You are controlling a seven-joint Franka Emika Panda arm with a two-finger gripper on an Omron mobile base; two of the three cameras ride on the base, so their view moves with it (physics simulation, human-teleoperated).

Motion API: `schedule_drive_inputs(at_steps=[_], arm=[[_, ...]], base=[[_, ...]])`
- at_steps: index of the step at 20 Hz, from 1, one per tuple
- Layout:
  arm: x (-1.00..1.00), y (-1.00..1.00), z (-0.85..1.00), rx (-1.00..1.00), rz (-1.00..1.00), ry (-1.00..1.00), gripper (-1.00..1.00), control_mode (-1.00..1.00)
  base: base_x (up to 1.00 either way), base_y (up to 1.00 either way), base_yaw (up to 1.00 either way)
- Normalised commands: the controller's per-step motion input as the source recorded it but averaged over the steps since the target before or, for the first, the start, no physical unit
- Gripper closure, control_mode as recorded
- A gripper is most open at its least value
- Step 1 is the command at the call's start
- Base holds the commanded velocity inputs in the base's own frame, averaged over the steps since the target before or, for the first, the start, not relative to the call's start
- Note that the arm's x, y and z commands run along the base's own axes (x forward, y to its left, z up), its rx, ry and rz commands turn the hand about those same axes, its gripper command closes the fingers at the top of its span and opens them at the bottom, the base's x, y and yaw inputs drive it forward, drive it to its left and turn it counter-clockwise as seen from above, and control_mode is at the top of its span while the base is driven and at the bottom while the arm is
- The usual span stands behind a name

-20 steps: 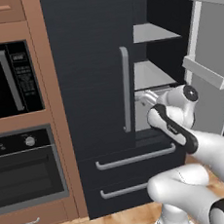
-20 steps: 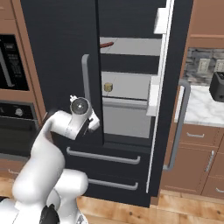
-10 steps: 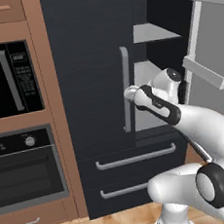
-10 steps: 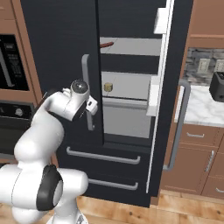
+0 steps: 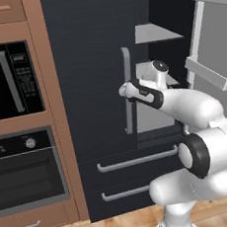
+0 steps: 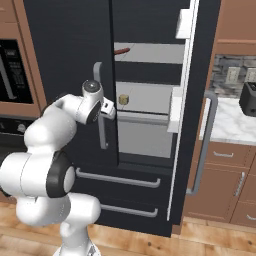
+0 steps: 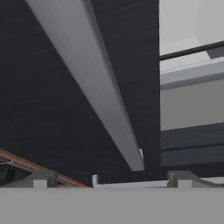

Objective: Retrieve the sausage and cheese from the fridge and place them on the cutting board on the counter.

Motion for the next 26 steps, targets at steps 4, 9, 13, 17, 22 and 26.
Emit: schedule_drive_inputs(at_steps=[4,9,13,17,22,26], arm=[[0.1,0.02,0.06,-0.01,0.0,0.0,-1.0,-1.0],[0.08,0.0,0.0,0.0,0.0,-0.03,-1.0,-1.0],[0.21,0.1,0.0,-0.02,0.0,-0.1,-1.0,-1.0],[-0.05,0.02,0.0,-0.03,0.0,-0.15,-1.0,-1.0],[0.1,0.0,0.07,-0.05,0.0,-0.06,-1.0,-1.0],[0.27,0.05,0.04,-0.13,0.0,-0.02,-1.0,-1.0]], base=[[0.0,0.0,0.0],[0.0,0.0,0.0],[0.0,0.0,0.0],[0.0,0.0,0.0],[0.0,0.0,0.0],[0.0,0.0,0.0]])
